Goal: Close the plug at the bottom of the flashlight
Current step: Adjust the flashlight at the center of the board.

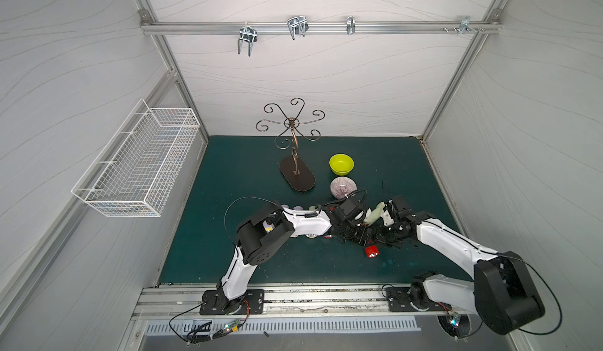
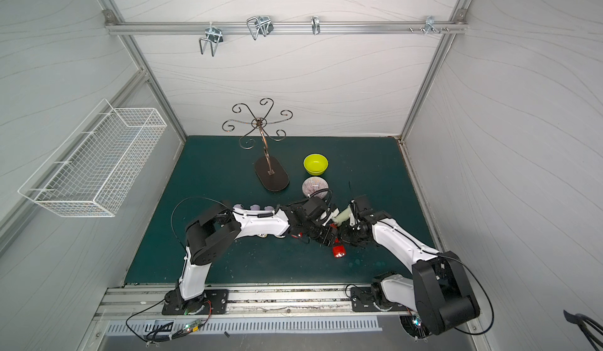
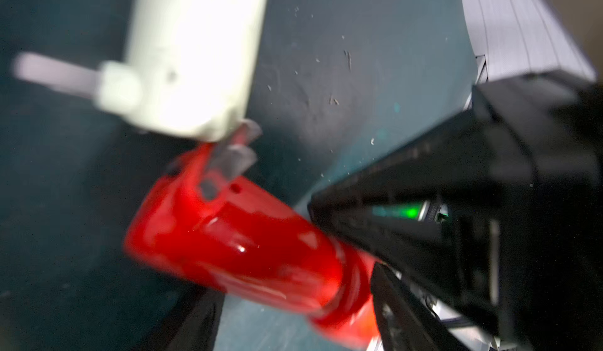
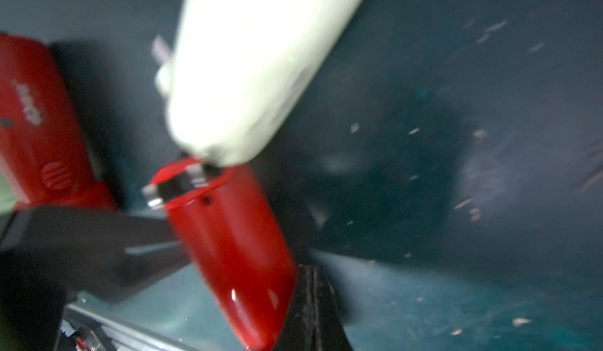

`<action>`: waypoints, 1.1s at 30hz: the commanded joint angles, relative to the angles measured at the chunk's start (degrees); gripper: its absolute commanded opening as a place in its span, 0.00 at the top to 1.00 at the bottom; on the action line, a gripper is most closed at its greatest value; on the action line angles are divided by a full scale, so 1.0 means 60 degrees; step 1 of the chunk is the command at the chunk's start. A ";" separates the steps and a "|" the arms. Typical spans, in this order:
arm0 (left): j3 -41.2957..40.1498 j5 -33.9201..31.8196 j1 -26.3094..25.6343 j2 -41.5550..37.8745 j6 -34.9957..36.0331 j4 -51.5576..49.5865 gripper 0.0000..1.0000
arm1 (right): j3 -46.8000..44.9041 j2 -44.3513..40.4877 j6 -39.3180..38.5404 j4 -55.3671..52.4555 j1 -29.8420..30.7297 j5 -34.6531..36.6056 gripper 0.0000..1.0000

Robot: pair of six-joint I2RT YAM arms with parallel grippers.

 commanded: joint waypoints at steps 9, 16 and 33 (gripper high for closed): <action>0.1317 -0.1645 0.0089 0.0352 0.0932 -0.2098 0.23 | 0.0497 -0.1117 0.0102 -0.1346 0.0059 0.0205 1.00; 0.2348 -0.2128 0.0066 0.0867 0.1083 -0.3086 0.24 | 0.0638 -0.2194 -0.0535 -0.2132 -0.1374 0.0204 1.00; 0.3466 -0.2413 -0.0616 0.1644 0.1014 -0.4177 0.35 | 0.0715 -0.2062 -0.0621 -0.1700 -0.1602 -0.0151 1.00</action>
